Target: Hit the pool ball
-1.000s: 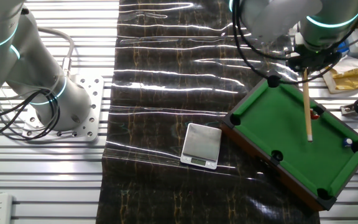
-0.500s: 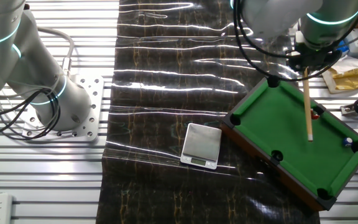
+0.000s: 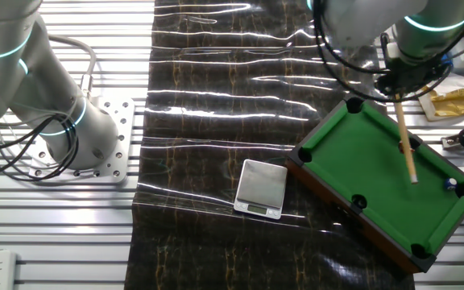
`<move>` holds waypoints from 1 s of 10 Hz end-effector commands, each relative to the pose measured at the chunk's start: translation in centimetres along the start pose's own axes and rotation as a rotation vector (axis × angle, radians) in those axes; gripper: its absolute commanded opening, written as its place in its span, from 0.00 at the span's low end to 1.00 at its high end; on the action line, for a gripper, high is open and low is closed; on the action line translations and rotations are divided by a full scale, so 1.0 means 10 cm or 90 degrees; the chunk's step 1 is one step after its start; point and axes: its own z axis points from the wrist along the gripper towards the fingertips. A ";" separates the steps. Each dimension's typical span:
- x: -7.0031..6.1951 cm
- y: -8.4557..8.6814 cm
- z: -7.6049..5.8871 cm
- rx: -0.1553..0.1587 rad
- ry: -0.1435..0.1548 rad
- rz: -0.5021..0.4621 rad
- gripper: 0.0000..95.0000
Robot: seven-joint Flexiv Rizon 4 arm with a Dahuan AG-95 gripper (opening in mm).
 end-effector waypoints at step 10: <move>0.18 0.45 -0.19 -0.133 -0.028 -0.415 0.00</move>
